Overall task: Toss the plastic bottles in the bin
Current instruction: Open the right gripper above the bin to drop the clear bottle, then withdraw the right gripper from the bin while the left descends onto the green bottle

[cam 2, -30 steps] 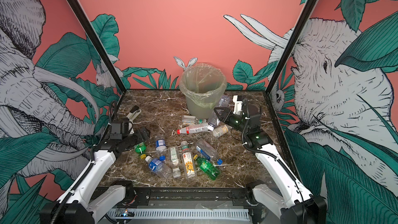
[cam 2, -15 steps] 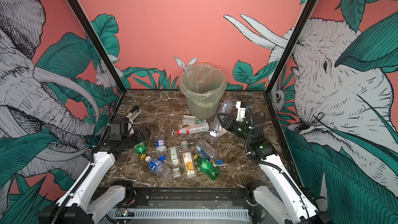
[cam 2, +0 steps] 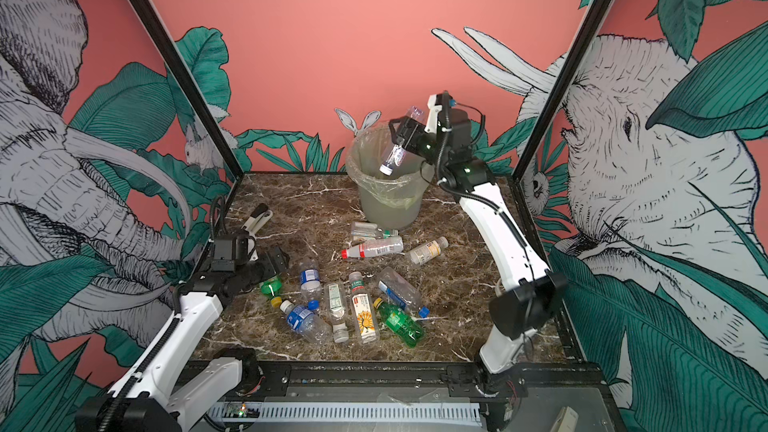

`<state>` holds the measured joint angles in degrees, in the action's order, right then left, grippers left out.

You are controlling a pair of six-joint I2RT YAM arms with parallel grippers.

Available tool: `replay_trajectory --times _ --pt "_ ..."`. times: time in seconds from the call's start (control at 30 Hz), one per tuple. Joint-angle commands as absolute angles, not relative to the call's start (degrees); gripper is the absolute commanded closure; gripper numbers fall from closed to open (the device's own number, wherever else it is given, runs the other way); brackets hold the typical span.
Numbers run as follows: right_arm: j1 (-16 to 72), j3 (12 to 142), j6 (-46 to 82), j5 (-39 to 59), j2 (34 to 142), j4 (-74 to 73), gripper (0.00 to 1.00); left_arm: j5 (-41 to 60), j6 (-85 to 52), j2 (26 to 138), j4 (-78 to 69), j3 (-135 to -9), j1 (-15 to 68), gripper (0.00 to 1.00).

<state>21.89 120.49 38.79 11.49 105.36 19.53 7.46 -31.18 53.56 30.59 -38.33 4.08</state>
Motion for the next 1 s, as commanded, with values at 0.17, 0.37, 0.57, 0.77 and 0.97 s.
replay_trajectory --times 0.17,0.37,0.57,0.77,0.97 --pt "24.2 132.5 32.7 5.9 105.0 33.7 0.00 5.9 -31.3 52.4 34.8 -41.5 4.0 0.01" --pt "24.4 108.3 33.3 5.5 86.9 25.8 0.01 6.2 -30.2 52.8 35.7 -42.2 4.0 0.01" --pt "24.3 83.5 34.6 4.6 71.4 20.6 0.01 5.7 -29.4 52.9 37.3 -42.7 3.8 0.01" --pt "24.3 66.4 37.2 4.4 60.9 21.3 0.01 6.2 -30.1 53.3 38.4 -43.0 3.9 0.01" --pt "24.3 54.2 39.8 3.5 51.7 23.1 0.01 5.3 -31.3 53.3 40.8 -43.5 3.9 0.01"
